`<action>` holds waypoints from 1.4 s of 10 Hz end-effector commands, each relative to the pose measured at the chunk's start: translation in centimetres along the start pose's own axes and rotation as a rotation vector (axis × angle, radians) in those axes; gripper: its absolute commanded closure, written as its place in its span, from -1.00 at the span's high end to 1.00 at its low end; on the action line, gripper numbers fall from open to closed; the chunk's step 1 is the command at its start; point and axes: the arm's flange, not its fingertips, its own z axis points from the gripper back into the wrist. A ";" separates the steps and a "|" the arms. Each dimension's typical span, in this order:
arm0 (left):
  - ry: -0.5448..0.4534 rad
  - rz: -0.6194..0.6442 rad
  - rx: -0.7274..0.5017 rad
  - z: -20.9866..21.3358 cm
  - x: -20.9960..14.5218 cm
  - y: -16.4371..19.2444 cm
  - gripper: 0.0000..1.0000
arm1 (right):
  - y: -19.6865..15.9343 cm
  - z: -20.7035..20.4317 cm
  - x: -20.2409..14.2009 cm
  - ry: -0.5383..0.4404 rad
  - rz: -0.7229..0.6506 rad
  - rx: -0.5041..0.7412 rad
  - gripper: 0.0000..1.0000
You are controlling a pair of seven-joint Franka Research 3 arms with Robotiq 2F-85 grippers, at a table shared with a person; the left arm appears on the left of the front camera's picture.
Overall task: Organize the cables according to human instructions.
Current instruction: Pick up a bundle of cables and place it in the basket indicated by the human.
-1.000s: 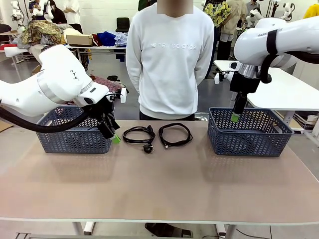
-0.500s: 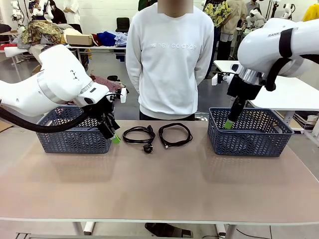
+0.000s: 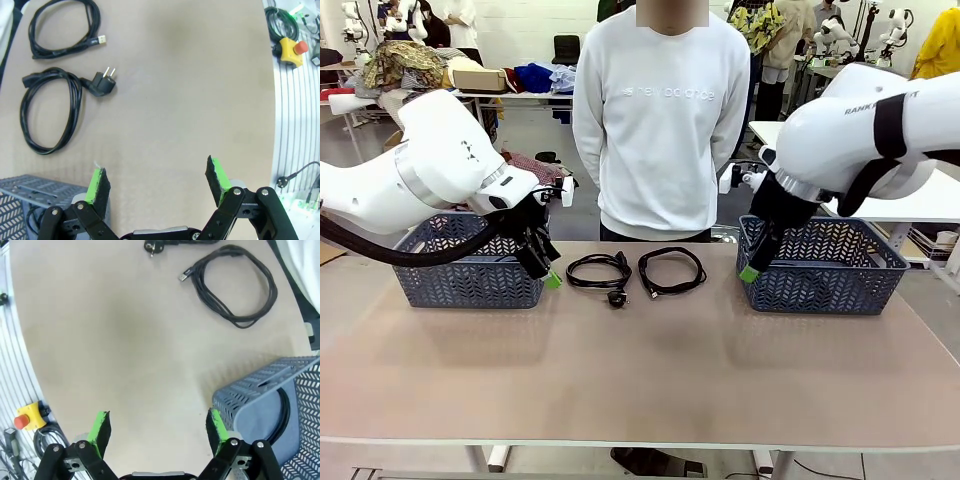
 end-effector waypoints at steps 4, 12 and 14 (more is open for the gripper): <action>-0.001 0.001 0.001 0.1 0.0 0.1 1.00 | 0.1 -1.5 0.4 -0.016 0.004 0.004 1.00; -0.001 0.001 0.001 0.1 0.0 0.1 1.00 | 0.3 -1.2 0.3 -0.004 0.010 -0.007 1.00; -0.001 0.001 0.001 0.1 0.0 0.1 1.00 | 0.3 -1.2 0.3 -0.004 0.010 -0.007 1.00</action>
